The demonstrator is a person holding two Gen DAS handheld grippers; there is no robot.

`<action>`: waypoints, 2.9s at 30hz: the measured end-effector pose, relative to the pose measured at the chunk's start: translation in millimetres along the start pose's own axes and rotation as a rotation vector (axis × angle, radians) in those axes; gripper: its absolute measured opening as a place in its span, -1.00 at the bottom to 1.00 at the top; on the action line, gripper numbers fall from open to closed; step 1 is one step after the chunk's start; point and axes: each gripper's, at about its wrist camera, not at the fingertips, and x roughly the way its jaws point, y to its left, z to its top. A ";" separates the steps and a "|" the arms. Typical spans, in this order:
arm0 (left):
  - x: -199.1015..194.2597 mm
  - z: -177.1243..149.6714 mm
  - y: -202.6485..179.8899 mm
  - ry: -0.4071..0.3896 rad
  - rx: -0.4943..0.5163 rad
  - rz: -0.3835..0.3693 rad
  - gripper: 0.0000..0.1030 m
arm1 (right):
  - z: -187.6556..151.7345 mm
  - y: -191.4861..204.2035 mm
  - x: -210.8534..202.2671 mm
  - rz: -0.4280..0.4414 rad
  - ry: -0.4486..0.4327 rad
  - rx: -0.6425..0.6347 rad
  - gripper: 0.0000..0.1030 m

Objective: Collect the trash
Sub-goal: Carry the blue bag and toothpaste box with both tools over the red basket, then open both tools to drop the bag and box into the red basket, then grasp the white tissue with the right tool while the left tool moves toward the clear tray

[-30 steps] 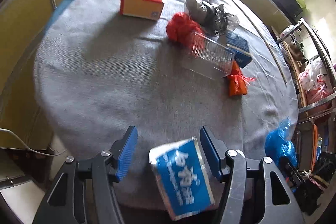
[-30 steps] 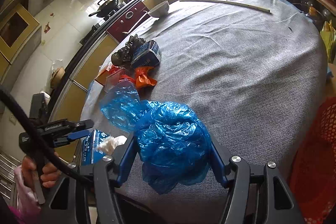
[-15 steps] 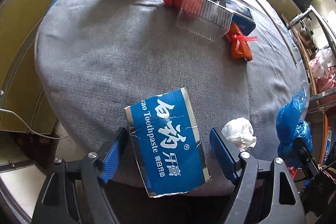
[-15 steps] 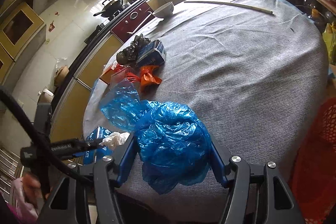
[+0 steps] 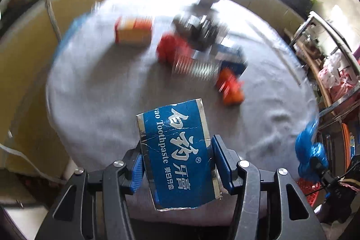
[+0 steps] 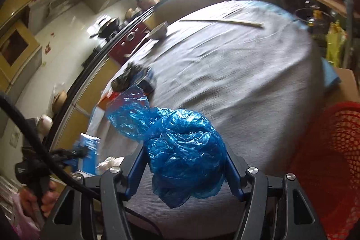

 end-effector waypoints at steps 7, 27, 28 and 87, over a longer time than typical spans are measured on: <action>-33.3 5.8 -103.4 -0.074 0.271 -0.189 0.11 | -6.8 -58.1 -47.2 -0.141 -0.075 0.089 0.28; 55.5 -116.7 -370.5 0.270 0.836 -0.472 0.19 | -66.3 -190.3 -152.6 -0.323 -0.154 0.445 0.33; 55.1 -117.9 -370.3 0.262 0.838 -0.470 0.23 | -66.9 -190.5 -152.0 -0.320 -0.154 0.461 0.33; 119.2 129.5 15.5 0.045 -0.162 -0.068 0.46 | -44.1 148.9 133.4 0.128 0.370 -0.268 -0.13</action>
